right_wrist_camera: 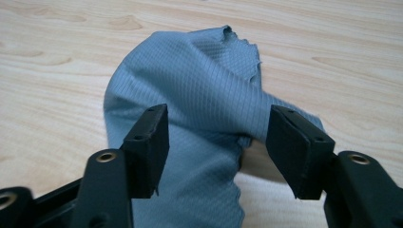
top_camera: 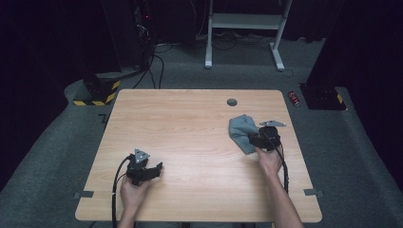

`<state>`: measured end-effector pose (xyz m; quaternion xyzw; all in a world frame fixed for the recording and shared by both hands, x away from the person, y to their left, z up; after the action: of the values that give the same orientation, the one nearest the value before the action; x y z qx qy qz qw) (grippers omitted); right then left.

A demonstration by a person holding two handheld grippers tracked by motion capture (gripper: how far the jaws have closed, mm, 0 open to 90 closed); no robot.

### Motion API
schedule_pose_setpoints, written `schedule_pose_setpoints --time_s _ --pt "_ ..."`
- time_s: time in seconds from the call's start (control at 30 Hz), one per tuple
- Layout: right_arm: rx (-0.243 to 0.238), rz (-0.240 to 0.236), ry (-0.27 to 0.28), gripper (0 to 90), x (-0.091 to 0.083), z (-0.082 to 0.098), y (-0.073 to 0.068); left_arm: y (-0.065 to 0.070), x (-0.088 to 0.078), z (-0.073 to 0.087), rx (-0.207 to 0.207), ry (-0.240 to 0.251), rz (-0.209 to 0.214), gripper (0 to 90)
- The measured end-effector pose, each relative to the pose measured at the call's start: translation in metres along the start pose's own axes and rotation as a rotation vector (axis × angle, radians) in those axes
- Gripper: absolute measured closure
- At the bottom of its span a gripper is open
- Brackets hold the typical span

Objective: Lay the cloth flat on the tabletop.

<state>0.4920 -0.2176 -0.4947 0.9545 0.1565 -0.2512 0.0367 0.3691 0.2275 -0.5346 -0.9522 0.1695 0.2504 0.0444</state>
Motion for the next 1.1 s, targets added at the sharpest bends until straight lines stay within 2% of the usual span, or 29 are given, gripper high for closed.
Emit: schedule_pose_setpoints --time_s 0.03,0.13,0.17,0.3,0.4,0.53,0.57,0.67,0.73,0.77,0.8,0.83,0.87,0.9,1.0,1.1 --pt "-0.006 0.018 0.009 39.6 0.004 -0.002 0.0 0.0 0.0 0.0 -0.002 0.0 0.002 28.0" --pt "-0.004 0.028 0.003 38.2 0.008 -0.002 0.0 0.0 0.0 0.0 -0.002 0.001 0.001 27.9" --pt "0.006 0.036 -0.038 37.0 0.014 -0.001 0.001 0.0 0.0 0.0 -0.001 -0.001 0.0 27.9" --pt "0.01 0.028 -0.043 37.0 0.019 -0.002 0.001 0.0 0.0 0.0 0.001 0.0 0.0 27.9" --pt "0.03 0.027 -0.052 38.6 0.024 -0.003 0.002 0.0 0.0 0.0 0.0 -0.001 0.0 27.9" --pt "0.037 0.02 -0.087 47.6 0.032 0.004 0.002 0.0 0.0 0.0 0.001 0.0 0.0 27.9" --pt "0.037 0.02 -0.087 47.6 0.032 0.004 0.002 0.0 0.0 0.0 0.001 0.0 0.0 27.9" --pt "0.04 0.034 -0.102 59.1 0.035 0.006 0.002 0.0 0.0 0.0 0.0 -0.001 0.0 27.9" --pt "0.036 0.034 -0.103 61.3 0.035 0.006 0.003 0.0 0.0 0.0 0.0 -0.001 0.0 27.9" --pt "0.026 0.037 -0.107 69.7 0.035 0.007 0.004 0.0 0.0 0.0 0.0 -0.001 0.0 27.9" --pt "0.026 0.037 -0.107 69.7 0.035 0.007 0.004 0.0 0.0 0.0 0.001 0.0 0.0 27.9" --pt "0.03 0.038 -0.111 73.6 0.034 0.007 0.004 0.0 0.0 0.0 0.001 0.0 0.0 27.9" --pt "0.031 0.023 -0.114 82.6 0.033 0.006 0.007 0.0 0.0 0.0 0.001 0.0 0.0 27.9" --pt "0.028 0.017 -0.117 84.9 0.032 0.006 0.007 0.0 0.0 0.0 0.001 0.0 0.0 27.9" --pt "0.017 0.004 -0.12 86.8 0.031 0.005 0.005 0.0 0.0 0.0 0.0 -0.001 0.0 27.9" --pt "0.01 -0.025 -0.091 87.3 0.025 0.002 0.002 0.0 0.0 0.0 0.0 0.0 0.0 27.9"
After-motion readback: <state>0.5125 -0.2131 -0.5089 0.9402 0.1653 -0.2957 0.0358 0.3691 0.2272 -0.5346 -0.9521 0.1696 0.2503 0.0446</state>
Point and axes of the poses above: each handheld gripper's, and its own axes: x roughly forward along the jaws, z roughly out of its underside, y roughly to its right, the point moved 1 cm from there along x, roughly forward along the jaws, and after that the axes turned 12 degrees about y, right-handed, at the moved point
